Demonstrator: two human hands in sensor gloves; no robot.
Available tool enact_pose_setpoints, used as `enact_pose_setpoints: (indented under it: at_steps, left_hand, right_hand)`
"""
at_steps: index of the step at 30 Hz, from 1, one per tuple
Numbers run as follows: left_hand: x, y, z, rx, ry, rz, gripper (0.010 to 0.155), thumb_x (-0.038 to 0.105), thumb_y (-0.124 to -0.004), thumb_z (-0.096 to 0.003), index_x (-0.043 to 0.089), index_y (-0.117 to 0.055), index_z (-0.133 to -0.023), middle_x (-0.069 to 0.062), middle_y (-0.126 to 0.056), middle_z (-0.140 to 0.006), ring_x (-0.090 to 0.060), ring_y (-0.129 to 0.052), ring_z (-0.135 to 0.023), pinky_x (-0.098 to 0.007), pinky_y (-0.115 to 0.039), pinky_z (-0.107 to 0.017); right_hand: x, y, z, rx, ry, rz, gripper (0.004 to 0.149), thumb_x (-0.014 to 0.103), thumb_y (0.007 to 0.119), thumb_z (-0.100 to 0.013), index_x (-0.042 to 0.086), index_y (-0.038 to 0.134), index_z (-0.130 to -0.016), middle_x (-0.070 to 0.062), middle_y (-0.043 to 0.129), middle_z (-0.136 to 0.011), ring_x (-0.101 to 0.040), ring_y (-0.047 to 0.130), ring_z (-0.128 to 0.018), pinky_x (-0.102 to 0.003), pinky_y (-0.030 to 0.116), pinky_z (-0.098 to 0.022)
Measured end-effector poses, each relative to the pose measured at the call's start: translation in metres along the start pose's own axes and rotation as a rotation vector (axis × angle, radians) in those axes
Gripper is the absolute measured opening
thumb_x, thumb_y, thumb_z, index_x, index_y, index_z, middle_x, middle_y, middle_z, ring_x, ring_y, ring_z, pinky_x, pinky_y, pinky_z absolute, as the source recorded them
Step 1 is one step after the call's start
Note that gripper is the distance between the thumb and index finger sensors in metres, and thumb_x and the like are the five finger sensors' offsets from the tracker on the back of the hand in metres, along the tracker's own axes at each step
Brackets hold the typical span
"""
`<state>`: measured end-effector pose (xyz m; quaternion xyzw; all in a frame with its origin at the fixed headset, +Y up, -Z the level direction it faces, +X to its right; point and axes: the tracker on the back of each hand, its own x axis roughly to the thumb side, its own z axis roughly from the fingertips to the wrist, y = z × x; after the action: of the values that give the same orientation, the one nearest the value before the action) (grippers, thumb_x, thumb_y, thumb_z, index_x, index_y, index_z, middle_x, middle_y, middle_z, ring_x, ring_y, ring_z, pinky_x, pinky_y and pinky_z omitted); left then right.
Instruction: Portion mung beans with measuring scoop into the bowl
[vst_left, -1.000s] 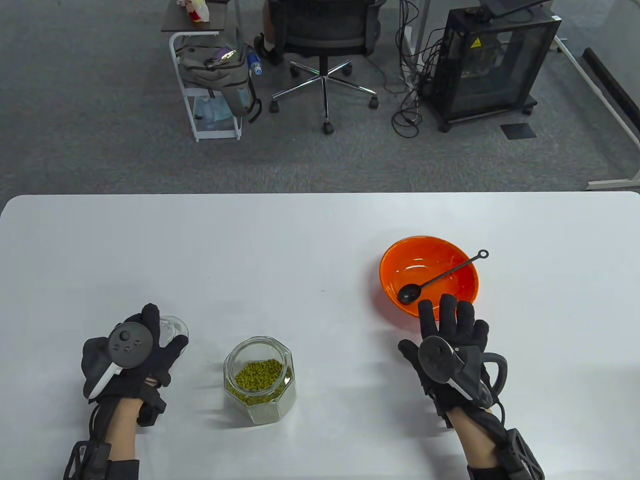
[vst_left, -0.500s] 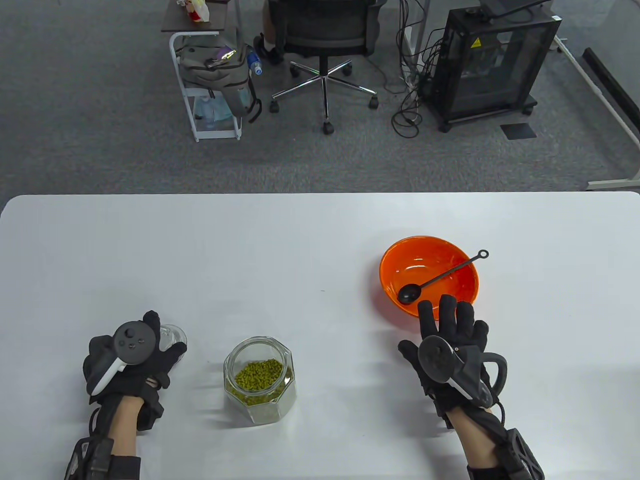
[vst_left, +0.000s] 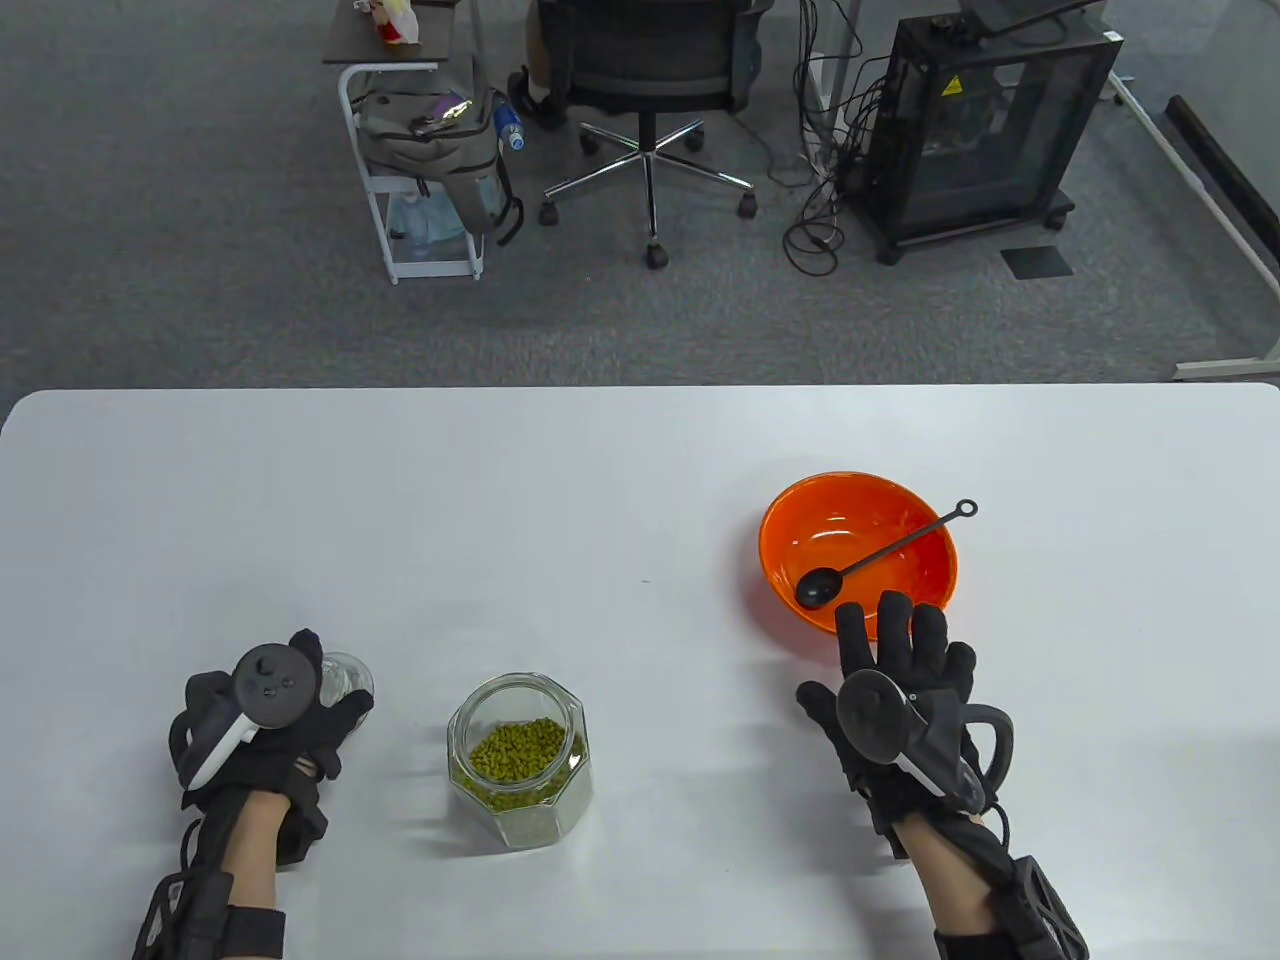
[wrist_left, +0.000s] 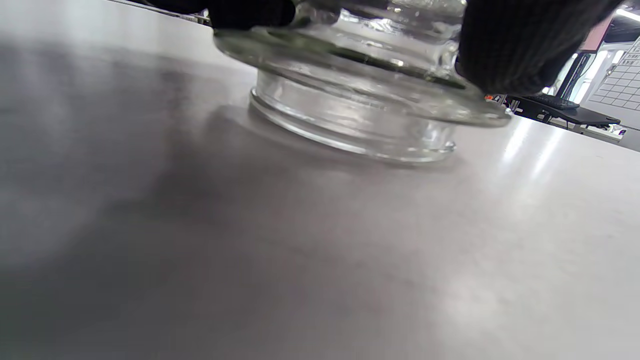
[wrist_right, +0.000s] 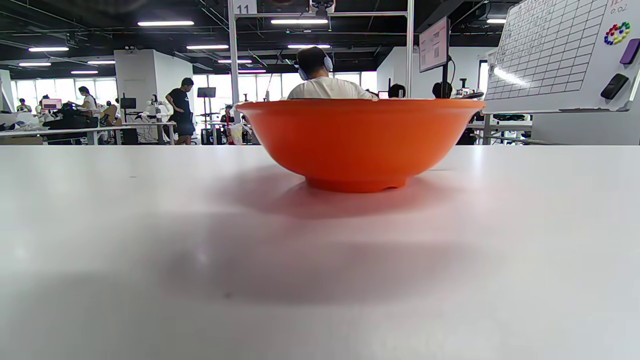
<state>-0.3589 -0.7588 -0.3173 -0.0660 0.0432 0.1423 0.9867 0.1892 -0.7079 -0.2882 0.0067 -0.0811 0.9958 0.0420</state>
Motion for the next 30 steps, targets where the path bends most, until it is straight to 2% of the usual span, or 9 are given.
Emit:
enact_pose_setpoints:
  at_steps: [10, 13, 18, 30]
  left_hand:
    - [0.002, -0.004, 0.001, -0.008, 0.028, -0.012, 0.092, 0.061, -0.077, -0.0533, 0.007, -0.031, -0.112, -0.025, -0.04, -0.11, -0.052, -0.053, -0.094, -0.072, -0.044, -0.073]
    - [0.005, -0.003, 0.002, -0.013, 0.029, -0.039, 0.101, 0.069, -0.073, -0.0513, 0.006, -0.022, -0.111, -0.028, -0.027, -0.113, -0.054, -0.046, -0.097, -0.074, -0.039, -0.072]
    - [0.023, 0.013, 0.013, 0.084, -0.043, -0.027, 0.099, 0.072, -0.069, -0.0515, 0.007, -0.024, -0.112, -0.028, -0.028, -0.114, -0.054, -0.046, -0.098, -0.075, -0.039, -0.072]
    - [0.047, 0.029, 0.033, 0.199, -0.175, 0.031, 0.098, 0.071, -0.068, -0.0523, 0.007, -0.023, -0.111, -0.027, -0.028, -0.115, -0.055, -0.044, -0.101, -0.075, -0.039, -0.072]
  right_hand:
    - [0.0, 0.001, -0.001, 0.015, 0.003, -0.005, 0.084, 0.069, 0.06, -0.044, 0.027, 0.031, -0.111, -0.019, 0.025, -0.119, -0.055, 0.034, -0.106, -0.073, 0.041, -0.071]
    - [0.0, 0.001, -0.001, 0.016, 0.005, -0.005, 0.084, 0.069, 0.06, -0.044, 0.028, 0.031, -0.111, -0.019, 0.025, -0.119, -0.054, 0.034, -0.106, -0.073, 0.041, -0.071]
    - [-0.003, -0.001, -0.001, 0.009, 0.014, -0.027, 0.085, 0.069, 0.06, -0.044, 0.027, 0.031, -0.111, -0.018, 0.026, -0.119, -0.054, 0.034, -0.106, -0.073, 0.041, -0.071]
    - [-0.025, -0.01, -0.004, -0.036, 0.112, -0.182, 0.084, 0.069, 0.06, -0.044, 0.025, 0.035, -0.111, -0.019, 0.033, -0.118, -0.054, 0.041, -0.105, -0.072, 0.045, -0.071]
